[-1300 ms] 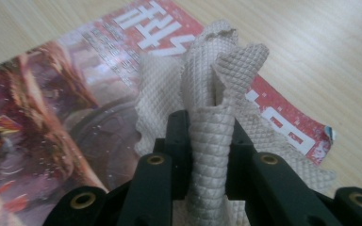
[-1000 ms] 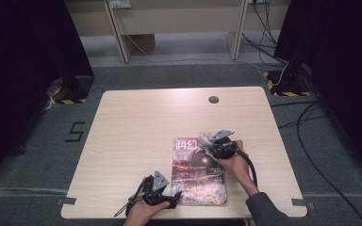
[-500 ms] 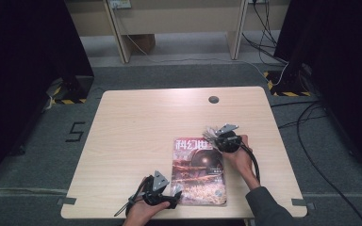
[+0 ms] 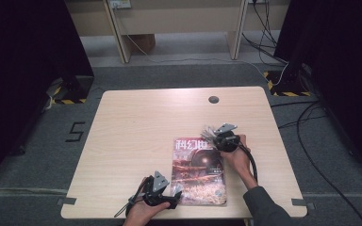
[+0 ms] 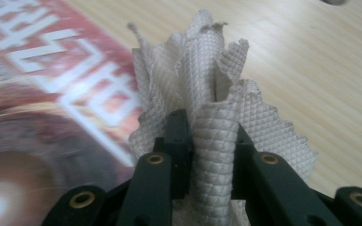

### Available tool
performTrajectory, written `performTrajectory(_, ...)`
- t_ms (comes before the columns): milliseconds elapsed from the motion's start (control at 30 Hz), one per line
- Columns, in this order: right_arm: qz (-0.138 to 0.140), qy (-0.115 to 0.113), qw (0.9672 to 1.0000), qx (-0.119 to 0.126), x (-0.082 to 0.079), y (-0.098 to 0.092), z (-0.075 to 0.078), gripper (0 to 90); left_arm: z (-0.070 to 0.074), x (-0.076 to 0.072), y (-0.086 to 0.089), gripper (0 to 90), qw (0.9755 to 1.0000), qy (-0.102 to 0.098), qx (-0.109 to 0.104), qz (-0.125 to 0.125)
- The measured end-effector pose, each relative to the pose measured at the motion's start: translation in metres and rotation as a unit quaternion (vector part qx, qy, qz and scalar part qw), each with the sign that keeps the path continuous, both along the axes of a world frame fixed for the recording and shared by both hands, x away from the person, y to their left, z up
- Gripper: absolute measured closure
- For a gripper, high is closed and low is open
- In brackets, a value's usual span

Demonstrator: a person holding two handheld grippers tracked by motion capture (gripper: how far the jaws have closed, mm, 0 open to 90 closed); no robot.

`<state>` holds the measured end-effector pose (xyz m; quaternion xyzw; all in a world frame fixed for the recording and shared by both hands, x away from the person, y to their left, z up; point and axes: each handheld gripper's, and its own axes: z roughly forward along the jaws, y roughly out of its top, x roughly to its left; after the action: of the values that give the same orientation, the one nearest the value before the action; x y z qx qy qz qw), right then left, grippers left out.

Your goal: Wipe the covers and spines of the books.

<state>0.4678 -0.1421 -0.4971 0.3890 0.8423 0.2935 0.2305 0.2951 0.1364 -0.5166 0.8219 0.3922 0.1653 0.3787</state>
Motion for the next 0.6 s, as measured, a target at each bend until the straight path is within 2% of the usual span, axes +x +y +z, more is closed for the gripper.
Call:
performTrajectory(67, -0.008, 0.007, 0.9998, 0.017, 0.003, -0.006, -0.001, 76.4, 0.000, 0.001, 0.000, 13.8, 1.0000, 0.002, -0.002, 0.000)
performTrajectory(167, -0.010, 0.006, 0.9999, 0.013, 0.002, -0.004, 0.000, 77.1, 0.000, 0.000, 0.000, 13.9, 1.0000, -0.001, 0.001, 0.000)
performTrajectory(300, 0.013, 0.011, 0.9998, 0.007, -0.003, 0.007, 0.000, 77.4, 0.000, 0.000, 0.000, 13.8, 1.0000, 0.001, -0.002, 0.001)
performTrajectory(367, 0.033, 0.012, 0.9994, 0.003, -0.008, 0.019, 0.001, 77.5, 0.000, 0.000, 0.000, 13.9, 1.0000, -0.002, 0.002, -0.001)
performTrajectory(400, 0.033, 0.012, 0.9994, 0.003, -0.008, 0.019, 0.001, 77.5, 0.000, 0.000, 0.000, 13.9, 1.0000, -0.001, 0.002, -0.002)
performTrajectory(533, 0.058, 0.018, 0.9981, 0.006, -0.015, 0.035, 0.001, 77.6, 0.000, 0.000, 0.000, 13.9, 1.0000, -0.002, 0.001, 0.000)
performTrajectory(600, 0.068, 0.024, 0.9972, 0.015, -0.017, 0.041, 0.000, 77.6, 0.000, 0.000, 0.000, 13.9, 1.0000, -0.001, 0.002, -0.002)
